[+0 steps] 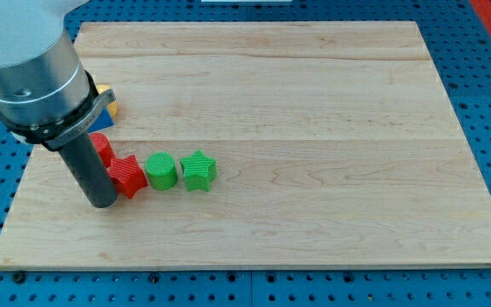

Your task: Point your arm at the center

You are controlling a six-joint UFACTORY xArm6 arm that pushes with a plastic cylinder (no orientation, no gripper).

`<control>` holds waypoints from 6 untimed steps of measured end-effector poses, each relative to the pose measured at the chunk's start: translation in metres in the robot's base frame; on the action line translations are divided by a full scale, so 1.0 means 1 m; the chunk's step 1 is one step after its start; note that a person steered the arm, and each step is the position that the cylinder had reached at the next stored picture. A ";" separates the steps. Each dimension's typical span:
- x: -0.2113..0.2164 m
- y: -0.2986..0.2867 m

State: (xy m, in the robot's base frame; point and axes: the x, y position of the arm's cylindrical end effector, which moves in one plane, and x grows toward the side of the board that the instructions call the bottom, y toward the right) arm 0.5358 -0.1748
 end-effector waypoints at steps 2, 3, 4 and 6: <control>0.013 0.000; 0.016 0.091; 0.004 0.194; -0.063 0.167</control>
